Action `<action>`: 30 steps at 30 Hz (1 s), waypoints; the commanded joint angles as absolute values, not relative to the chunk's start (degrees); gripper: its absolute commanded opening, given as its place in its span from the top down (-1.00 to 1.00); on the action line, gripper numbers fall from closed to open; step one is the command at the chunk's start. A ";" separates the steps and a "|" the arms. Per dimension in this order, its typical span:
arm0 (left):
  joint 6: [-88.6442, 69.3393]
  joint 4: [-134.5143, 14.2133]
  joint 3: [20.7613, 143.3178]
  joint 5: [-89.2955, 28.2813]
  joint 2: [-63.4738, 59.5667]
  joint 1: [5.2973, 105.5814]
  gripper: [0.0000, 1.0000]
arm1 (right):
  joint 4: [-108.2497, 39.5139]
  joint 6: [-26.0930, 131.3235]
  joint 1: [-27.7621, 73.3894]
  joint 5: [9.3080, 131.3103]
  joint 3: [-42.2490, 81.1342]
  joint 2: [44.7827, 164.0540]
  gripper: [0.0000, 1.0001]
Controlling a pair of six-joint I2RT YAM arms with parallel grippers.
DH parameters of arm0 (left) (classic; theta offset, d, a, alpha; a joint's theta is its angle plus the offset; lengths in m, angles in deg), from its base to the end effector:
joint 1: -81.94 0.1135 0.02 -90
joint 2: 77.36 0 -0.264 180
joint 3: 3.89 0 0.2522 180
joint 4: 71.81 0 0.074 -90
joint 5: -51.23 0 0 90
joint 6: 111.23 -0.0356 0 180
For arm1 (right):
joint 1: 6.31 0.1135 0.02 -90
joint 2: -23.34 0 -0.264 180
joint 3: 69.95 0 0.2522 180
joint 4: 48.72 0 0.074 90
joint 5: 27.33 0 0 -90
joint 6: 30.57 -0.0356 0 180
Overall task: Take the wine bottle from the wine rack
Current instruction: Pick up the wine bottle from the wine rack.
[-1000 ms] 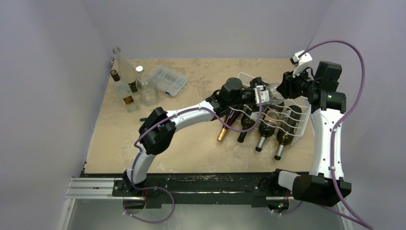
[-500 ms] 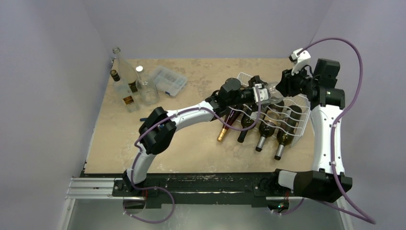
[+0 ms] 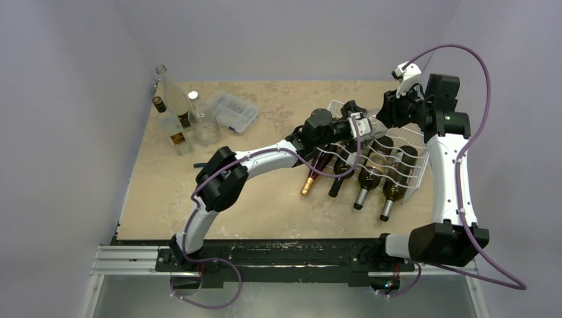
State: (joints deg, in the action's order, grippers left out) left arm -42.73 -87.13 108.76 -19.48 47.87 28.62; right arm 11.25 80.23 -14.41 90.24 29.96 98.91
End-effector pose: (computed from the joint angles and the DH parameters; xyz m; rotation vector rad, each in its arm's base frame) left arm 0.3047 -0.4288 0.2794 1.1556 1.0582 -0.6957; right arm 0.2694 -0.0217 0.4116 -0.4965 2.0631 0.2304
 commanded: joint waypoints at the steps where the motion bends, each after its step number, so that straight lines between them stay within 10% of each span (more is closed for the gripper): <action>1: -42.11 -89.19 112.15 -19.91 50.08 27.26 -0.92 | 10.56 78.76 -13.34 92.28 32.19 98.15 0.86; 30: -36.67 -92.15 113.41 -27.91 51.84 27.27 -0.69 | 12.12 79.00 -13.34 88.02 30.03 97.12 0.06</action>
